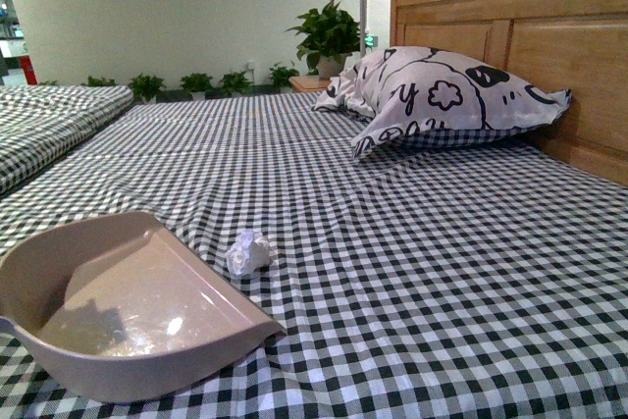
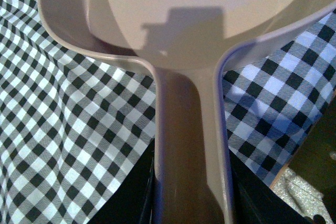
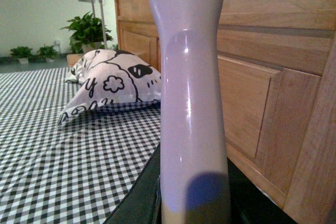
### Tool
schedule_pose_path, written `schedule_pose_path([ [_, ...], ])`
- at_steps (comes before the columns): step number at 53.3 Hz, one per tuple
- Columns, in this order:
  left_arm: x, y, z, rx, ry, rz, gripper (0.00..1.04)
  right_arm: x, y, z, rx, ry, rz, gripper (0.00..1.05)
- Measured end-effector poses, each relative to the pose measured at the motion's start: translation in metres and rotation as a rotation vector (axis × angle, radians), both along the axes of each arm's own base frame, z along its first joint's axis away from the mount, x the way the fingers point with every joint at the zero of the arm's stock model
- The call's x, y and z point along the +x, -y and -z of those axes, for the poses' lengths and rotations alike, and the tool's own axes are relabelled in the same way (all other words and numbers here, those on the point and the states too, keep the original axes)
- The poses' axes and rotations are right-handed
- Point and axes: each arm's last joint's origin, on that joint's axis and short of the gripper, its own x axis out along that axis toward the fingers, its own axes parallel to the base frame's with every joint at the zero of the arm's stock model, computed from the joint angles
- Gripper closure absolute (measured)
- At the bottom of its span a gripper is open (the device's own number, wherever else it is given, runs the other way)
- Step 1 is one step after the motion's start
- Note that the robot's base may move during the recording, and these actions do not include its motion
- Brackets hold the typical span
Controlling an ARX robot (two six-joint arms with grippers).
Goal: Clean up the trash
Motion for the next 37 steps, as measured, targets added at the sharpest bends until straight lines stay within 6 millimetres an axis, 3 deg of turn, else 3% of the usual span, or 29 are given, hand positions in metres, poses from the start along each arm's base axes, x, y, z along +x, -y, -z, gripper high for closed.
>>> schedule_pose_path([
  [10,-0.005,0.002,0.006,-0.023,-0.086,0.009,0.77,0.0,0.0,0.0,0.0,0.0,0.0,0.85],
  [30,-0.004,0.002,0.009,-0.023,-0.095,0.006,0.77,0.0,0.0,0.0,0.001,-0.001,-0.002,0.85],
  [37,-0.004,0.002,0.009,-0.021,-0.095,0.006,0.77,0.015,-0.016,-0.009,-0.1,-0.37,-0.157,0.85],
])
